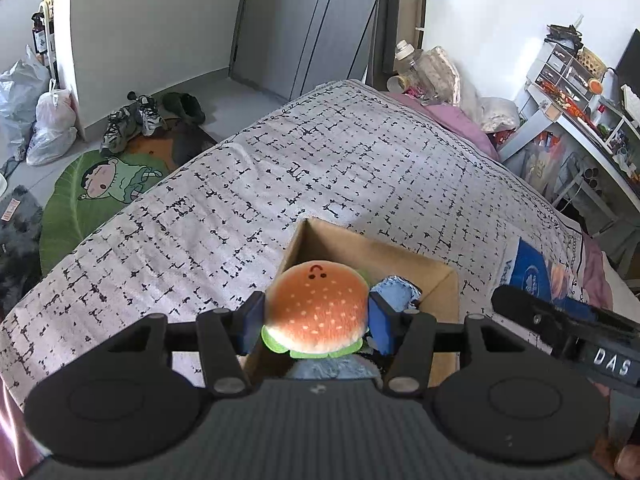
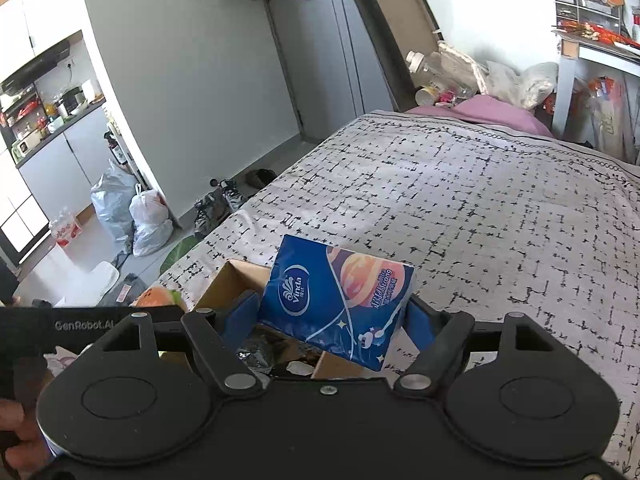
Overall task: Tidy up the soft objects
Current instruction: 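Carry the burger and blue tissue packet with both grippers over the box, then lower both items into the box and open both grippers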
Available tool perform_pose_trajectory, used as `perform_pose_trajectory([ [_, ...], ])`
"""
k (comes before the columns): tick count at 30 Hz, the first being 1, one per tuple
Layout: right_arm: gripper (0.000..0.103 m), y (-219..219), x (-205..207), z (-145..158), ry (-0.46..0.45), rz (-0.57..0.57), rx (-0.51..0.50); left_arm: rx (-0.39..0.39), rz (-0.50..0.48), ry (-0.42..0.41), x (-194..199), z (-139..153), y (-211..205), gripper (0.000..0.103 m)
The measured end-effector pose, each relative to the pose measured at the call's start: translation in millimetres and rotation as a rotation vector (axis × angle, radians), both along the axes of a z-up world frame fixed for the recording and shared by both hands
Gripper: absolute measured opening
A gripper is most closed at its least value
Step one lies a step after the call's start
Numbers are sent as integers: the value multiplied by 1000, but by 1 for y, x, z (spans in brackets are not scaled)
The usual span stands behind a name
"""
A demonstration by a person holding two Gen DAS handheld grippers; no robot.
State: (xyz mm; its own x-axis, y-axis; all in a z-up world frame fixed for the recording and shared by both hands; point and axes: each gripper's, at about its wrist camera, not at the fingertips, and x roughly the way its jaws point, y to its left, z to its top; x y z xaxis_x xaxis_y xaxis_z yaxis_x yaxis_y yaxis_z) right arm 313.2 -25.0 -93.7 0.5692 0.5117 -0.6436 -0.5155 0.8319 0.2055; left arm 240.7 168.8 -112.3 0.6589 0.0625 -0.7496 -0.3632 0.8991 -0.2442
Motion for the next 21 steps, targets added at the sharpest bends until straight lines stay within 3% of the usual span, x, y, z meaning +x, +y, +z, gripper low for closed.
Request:
perform_pose_trajectory([
  [15, 78, 35, 3, -14, 29, 82, -27, -40, -16, 14, 29, -11, 15, 54],
  [18, 97, 39, 4, -17, 49, 103, -53, -41, -24, 15, 36, -12, 15, 54],
  [21, 98, 36, 6, -15, 35, 91, -74, -45, -31, 22, 42, -13, 14, 54],
])
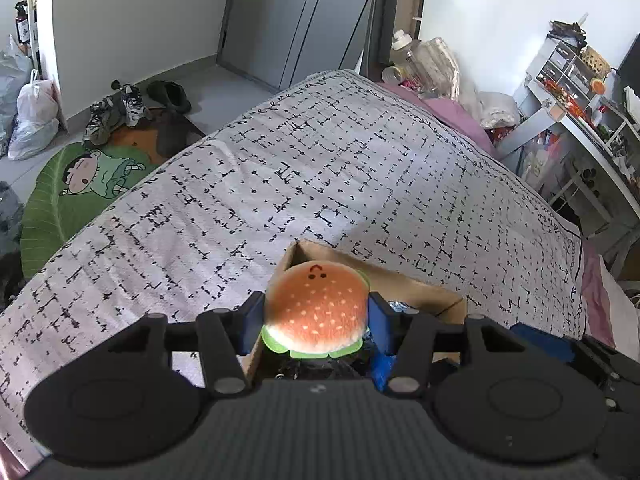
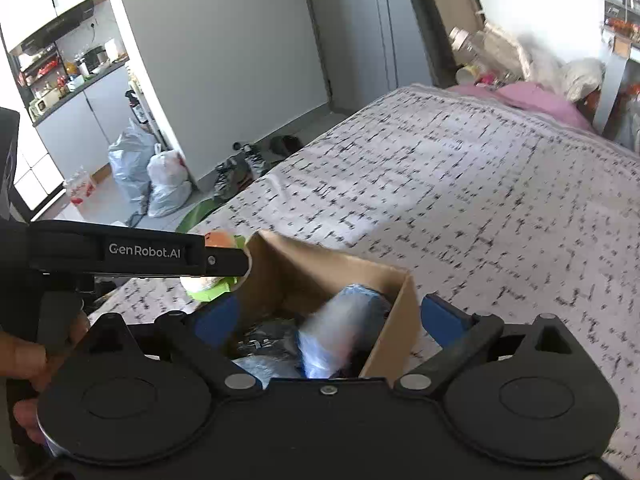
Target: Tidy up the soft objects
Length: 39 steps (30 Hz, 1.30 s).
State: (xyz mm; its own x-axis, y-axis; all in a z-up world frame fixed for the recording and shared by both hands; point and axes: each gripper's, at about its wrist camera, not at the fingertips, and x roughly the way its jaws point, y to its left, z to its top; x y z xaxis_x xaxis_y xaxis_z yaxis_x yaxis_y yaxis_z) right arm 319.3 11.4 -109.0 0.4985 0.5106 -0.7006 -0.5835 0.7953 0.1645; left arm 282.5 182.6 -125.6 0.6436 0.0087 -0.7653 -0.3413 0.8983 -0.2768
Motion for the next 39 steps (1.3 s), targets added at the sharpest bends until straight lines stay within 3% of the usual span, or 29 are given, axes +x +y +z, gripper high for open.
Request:
perform_pose_trajectory([
  [14, 99, -24, 10, -1, 48, -89, 0, 27, -42, 27, 13, -3, -21, 58],
  [19, 99, -31, 8, 1, 59, -90, 14, 64, -7, 78, 15, -2, -28, 70],
  [22, 99, -35, 6, 2, 63, -89, 19, 69, 4, 75, 10, 2, -32, 75],
  [32, 99, -58, -1, 12, 62, -100, 58, 115, 20, 103, -11, 11, -51, 77],
  [39, 101, -74, -9, 19, 60, -93, 86, 140, 29, 94, -24, 22, -71, 83],
])
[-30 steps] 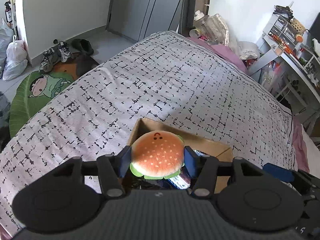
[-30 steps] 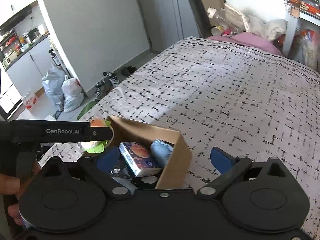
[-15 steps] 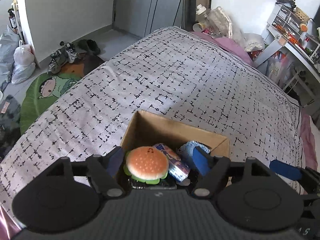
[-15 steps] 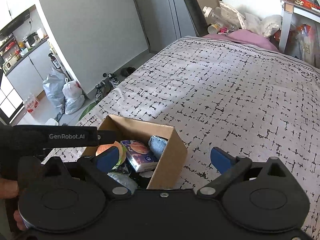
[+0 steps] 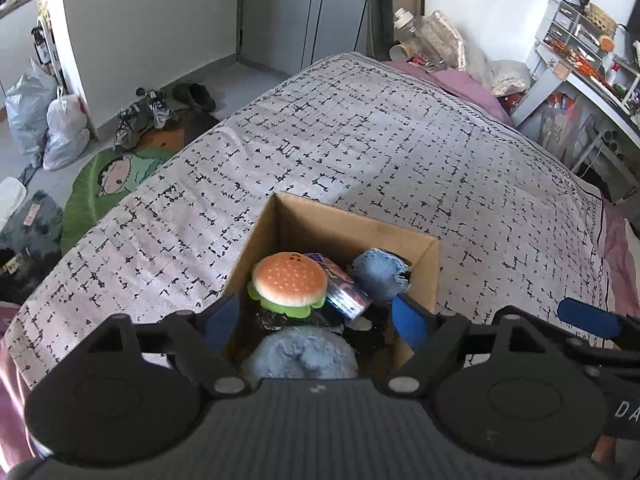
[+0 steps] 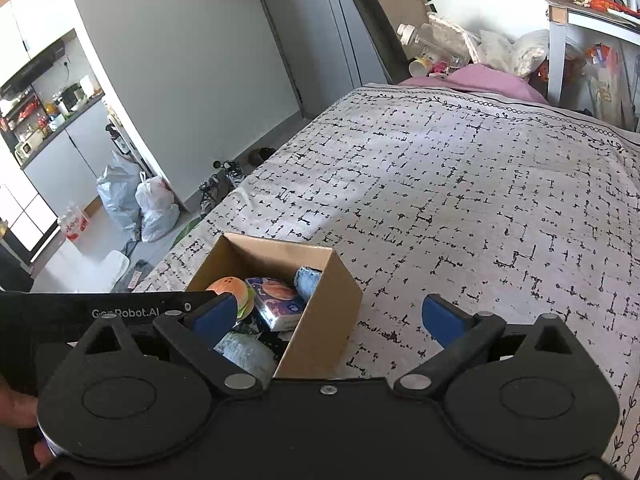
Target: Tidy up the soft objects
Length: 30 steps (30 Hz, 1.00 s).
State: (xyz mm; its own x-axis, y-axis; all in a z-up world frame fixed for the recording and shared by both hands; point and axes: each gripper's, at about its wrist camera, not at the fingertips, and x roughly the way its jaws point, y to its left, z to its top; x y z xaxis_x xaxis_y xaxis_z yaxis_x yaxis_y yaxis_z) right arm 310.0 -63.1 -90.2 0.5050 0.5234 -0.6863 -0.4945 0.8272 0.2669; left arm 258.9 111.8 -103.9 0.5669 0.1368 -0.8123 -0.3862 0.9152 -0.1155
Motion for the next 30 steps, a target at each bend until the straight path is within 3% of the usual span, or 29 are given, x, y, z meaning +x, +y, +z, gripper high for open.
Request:
perform_pose_trajectory([
  [7, 103, -22, -9, 4, -4, -15, 24, 24, -7, -15, -13, 11, -22, 90],
  [21, 103, -77, -28, 16, -28, -66, 56, 46, 13, -37, -54, 28, -49, 92],
  [30, 103, -103, -47, 20, -48, -97, 75, 59, -7, -63, -80, 40, -61, 102],
])
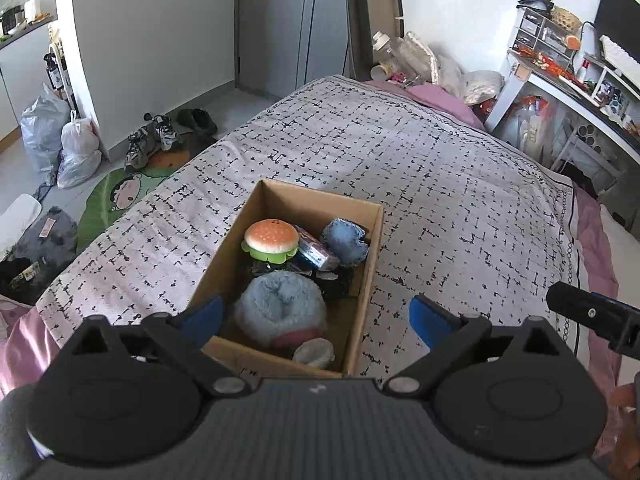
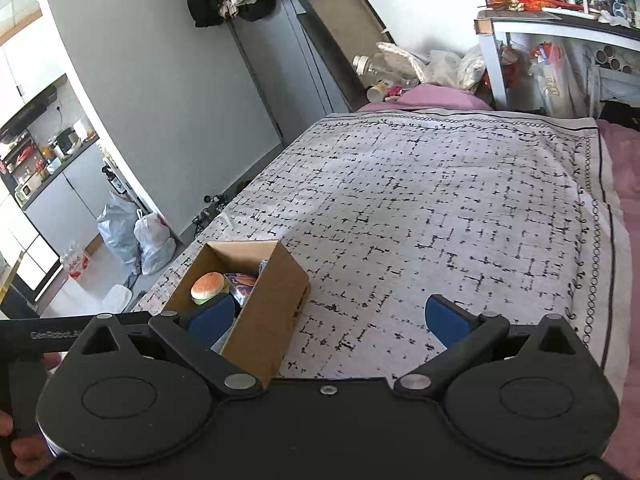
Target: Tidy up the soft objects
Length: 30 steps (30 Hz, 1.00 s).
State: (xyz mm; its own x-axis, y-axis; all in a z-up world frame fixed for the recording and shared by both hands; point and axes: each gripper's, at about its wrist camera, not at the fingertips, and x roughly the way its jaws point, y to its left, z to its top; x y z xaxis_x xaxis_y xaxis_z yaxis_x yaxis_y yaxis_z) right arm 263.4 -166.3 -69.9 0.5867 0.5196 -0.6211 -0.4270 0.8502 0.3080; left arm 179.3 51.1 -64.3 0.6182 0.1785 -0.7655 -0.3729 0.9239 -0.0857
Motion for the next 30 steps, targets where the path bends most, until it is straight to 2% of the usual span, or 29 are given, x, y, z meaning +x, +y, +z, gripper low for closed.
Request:
perform_pose_trajectory([
  [12, 103, -9, -27, 2, -19, -3, -20, 12, -9, -21, -35, 13, 2, 103],
  [17, 103, -13, -45, 12, -17, -12, 10, 11, -24, -37, -47, 20, 2, 103],
  [30, 103, -10, -97, 34, -31, -21, -8, 15, -86, -70, -81, 33, -1, 103],
])
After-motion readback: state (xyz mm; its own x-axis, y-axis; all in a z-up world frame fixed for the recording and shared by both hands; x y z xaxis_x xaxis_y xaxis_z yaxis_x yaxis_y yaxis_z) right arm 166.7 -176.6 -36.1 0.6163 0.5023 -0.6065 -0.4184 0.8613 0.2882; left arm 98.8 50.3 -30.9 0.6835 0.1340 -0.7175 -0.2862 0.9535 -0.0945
